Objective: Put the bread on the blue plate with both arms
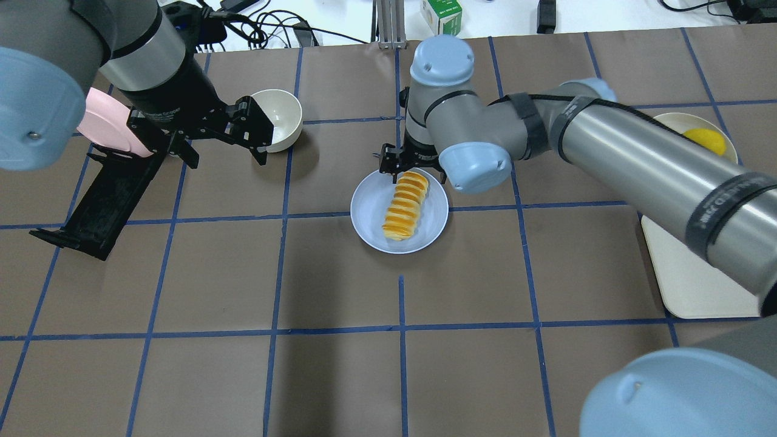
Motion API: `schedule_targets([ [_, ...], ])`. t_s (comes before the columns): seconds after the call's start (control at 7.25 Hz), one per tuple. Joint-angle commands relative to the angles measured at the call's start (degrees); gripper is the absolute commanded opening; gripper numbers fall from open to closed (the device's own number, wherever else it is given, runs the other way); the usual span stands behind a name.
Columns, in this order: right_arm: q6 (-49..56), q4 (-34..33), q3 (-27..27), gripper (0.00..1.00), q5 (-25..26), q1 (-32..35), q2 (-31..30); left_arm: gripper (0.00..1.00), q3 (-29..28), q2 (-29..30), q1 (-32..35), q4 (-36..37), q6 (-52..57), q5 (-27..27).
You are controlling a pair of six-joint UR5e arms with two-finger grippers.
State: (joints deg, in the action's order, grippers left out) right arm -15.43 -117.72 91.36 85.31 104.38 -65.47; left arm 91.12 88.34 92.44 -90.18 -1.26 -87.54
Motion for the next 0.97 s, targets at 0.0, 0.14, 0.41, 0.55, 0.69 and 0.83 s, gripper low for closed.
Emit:
schedule_targets([
  [0.0,8.35,14.56,-3.63,1.00,0.99,-7.57,-9.09,1.00,0.11,-0.09,0.02,0.10,0.02,0.00],
  [0.14,14.66,21.41,-3.90,1.00,1.09,-11.35,-14.28,1.00,0.11,-0.18,0.02,0.10,0.02,0.00],
  [0.41,19.82,30.24,-3.03,1.00,3.10,-15.34,-25.09,1.00,-0.16,-0.27,-0.07,0.01,0.11,-0.35],
  [0.55,18.95,30.70,-3.12,1.00,3.20,-15.09,-26.71,1.00,-0.07,-0.27,0.02,0.09,0.11,-1.22],
  [0.69,19.03,30.62,-3.64,1.00,4.94,-15.00,-25.59,1.00,-0.16,-0.27,0.02,0.10,0.03,-1.14],
  [0.83,19.12,30.45,-3.82,1.00,5.65,-15.08,-24.71,1.00,-0.07,-0.27,0.02,0.10,0.02,-1.14],
])
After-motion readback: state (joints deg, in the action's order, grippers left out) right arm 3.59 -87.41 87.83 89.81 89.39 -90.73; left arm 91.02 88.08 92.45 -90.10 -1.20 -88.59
